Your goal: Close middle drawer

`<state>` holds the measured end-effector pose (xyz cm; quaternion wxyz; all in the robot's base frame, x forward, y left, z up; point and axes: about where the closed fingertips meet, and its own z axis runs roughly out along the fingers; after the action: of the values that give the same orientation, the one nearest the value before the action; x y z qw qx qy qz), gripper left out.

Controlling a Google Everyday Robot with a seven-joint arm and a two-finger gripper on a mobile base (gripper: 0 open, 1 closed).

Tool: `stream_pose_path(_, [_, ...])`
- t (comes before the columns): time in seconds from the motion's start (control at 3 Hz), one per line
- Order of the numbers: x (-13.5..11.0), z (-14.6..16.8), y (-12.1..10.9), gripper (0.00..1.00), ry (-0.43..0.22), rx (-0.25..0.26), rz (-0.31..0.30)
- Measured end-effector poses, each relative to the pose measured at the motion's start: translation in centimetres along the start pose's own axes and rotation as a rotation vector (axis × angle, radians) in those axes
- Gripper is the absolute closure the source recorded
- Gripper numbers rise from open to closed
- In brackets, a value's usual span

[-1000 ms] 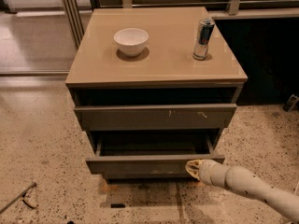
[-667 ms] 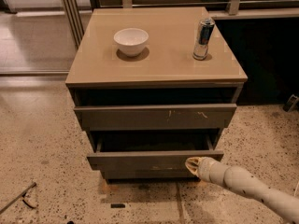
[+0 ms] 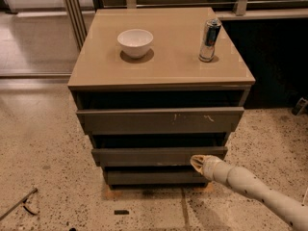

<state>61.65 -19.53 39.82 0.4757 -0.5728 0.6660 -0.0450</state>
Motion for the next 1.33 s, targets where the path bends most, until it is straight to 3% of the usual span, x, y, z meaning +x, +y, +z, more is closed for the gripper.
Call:
stream_pose_path(0.33, [0.3,1.0,-1.8,1.00,-0.005,0.036,-0.007])
stream_pose_path(0.67, [0.3,1.0,-1.7,1.00,-0.005,0.037,-0.008])
stream_pose_path(1.0, [0.1,1.0,-1.6,1.00,-0.020,0.009,-0.002])
stream_pose_path(1.33, [-0.4,-0.3,-1.8,1.00,-0.040,-0.077,0.019])
